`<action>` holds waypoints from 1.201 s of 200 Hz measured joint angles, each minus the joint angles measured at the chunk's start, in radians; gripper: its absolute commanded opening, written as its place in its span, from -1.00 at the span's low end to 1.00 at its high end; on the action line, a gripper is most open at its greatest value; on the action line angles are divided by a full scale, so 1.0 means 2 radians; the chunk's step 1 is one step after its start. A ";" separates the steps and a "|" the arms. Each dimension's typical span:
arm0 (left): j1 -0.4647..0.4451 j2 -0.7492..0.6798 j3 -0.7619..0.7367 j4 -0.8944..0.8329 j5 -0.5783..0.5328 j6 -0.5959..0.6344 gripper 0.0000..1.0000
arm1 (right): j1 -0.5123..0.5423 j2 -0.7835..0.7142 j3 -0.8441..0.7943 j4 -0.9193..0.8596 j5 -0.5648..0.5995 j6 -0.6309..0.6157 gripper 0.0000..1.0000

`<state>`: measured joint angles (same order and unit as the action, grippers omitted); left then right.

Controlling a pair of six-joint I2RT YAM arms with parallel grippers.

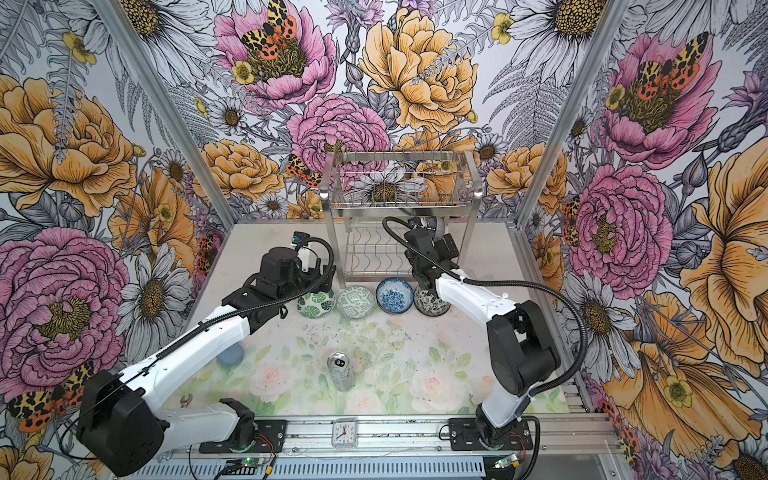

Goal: Load the bowls into the dish rack
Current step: 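Open the right gripper and draw it back from the rack, then lower the left gripper onto the blue floral bowl rim and close it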

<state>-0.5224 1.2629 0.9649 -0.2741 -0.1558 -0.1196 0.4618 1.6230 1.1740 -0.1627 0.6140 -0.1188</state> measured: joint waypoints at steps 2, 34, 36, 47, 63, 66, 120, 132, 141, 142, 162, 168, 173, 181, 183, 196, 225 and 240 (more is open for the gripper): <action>-0.001 0.001 0.000 0.000 0.000 0.000 0.97 | 0.000 -0.004 -0.002 -0.001 -0.002 0.001 1.00; -0.023 0.032 0.010 -0.001 0.010 0.000 0.97 | 0.007 -0.065 -0.044 -0.011 -0.039 0.030 0.99; -0.023 0.035 0.011 0.000 0.011 0.000 0.97 | 0.007 -0.068 -0.046 -0.011 -0.040 0.030 1.00; -0.030 0.050 0.017 0.001 0.018 -0.001 0.98 | 0.007 -0.084 -0.058 -0.014 -0.045 0.039 0.99; -0.037 0.075 0.031 0.001 0.029 -0.002 0.97 | 0.007 -0.101 -0.070 -0.020 -0.048 0.050 0.99; -0.039 0.081 0.035 0.000 0.031 -0.002 0.97 | 0.007 -0.104 -0.071 -0.022 -0.048 0.052 0.99; -0.063 0.177 0.099 0.004 0.065 -0.002 0.97 | -0.010 -0.150 -0.096 -0.041 -0.056 0.082 0.99; -0.066 0.193 0.110 0.004 0.072 -0.004 0.97 | -0.014 -0.161 -0.100 -0.043 -0.058 0.088 0.99; -0.069 0.203 0.119 0.004 0.076 -0.006 0.97 | -0.016 -0.168 -0.102 -0.044 -0.058 0.092 0.99; -0.069 0.204 0.120 0.004 0.077 -0.006 0.97 | -0.016 -0.168 -0.103 -0.044 -0.058 0.092 0.99; -0.073 0.226 0.141 0.001 0.089 -0.006 0.97 | -0.019 -0.179 -0.109 -0.045 -0.058 0.097 0.99; -0.074 0.233 0.147 0.000 0.090 -0.006 0.97 | -0.021 -0.180 -0.111 -0.045 -0.059 0.097 0.99; -0.074 0.239 0.152 0.000 0.092 -0.006 0.97 | -0.022 -0.181 -0.113 -0.046 -0.059 0.099 1.00; -0.076 0.247 0.158 -0.002 0.096 -0.006 0.96 | -0.023 -0.181 -0.114 -0.046 -0.060 0.101 0.99; -0.076 0.249 0.160 -0.003 0.097 -0.006 0.95 | -0.023 -0.181 -0.115 -0.046 -0.061 0.101 0.99; -0.078 0.261 0.169 -0.007 0.101 -0.006 0.90 | -0.025 -0.181 -0.119 -0.046 -0.061 0.103 0.99; -0.082 0.286 0.190 -0.025 0.105 -0.014 0.67 | -0.028 -0.181 -0.125 -0.046 -0.063 0.105 0.99; -0.084 0.298 0.196 -0.030 0.106 -0.019 0.51 | -0.029 -0.181 -0.127 -0.046 -0.065 0.105 0.99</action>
<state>-0.6910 1.8587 1.3575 -0.3336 0.0570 -0.1577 0.4034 1.2617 0.9195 -0.2550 0.4831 0.0910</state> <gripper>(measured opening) 0.814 0.996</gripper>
